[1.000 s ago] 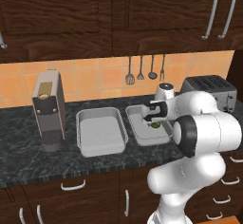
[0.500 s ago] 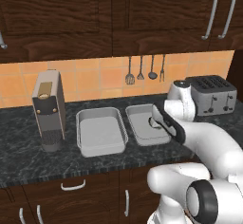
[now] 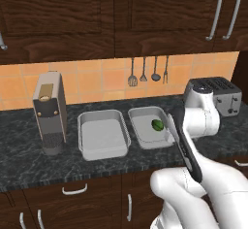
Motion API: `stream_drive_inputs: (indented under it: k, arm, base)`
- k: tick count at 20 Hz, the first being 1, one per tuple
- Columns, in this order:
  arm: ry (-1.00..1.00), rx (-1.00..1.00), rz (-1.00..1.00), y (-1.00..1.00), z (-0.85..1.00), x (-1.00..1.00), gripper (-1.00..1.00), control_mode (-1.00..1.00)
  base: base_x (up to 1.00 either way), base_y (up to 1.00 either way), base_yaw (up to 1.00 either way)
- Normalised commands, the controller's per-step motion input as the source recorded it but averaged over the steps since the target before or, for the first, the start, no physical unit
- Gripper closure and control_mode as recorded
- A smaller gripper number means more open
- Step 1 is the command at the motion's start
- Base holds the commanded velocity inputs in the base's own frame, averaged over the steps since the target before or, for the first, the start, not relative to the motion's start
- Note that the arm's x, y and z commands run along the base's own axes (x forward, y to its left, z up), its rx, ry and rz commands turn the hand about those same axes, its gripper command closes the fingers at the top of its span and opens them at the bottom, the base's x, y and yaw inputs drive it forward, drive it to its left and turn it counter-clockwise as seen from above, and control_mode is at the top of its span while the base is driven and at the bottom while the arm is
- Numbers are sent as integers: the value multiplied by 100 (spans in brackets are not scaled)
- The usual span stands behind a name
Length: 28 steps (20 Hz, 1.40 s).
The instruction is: Place one avocado and one chicken drumstick in each tupperware on the nearby counter, to pack two identical lunches.
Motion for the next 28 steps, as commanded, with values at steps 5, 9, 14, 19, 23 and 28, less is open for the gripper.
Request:
stream_drive_inputs:
  k: [5, 9, 14, 19, 23, 28]
  arm:
    - [1, 1, 0, 0, 47, -96, -100, -100]
    - [0, 0, -1, 0, 3, -56, -100, -100]
    - [3, 0, -3, 0, 0, -2, -100, -100]
    - [0, 0, 0, 0, 0, 0, -100, 100]
    - [0, 0, 0, 0, 0, 0, -100, 100]
    - [0, 0, 0, 0, 0, 0, -100, 100]
  base:
    - [0, 0, 0]
    - [0, 0, 0]
    - [0, 0, 0]
    - [-30, -12, -4]
    - [-100, -61, -24]
    - [-73, -83, -38]
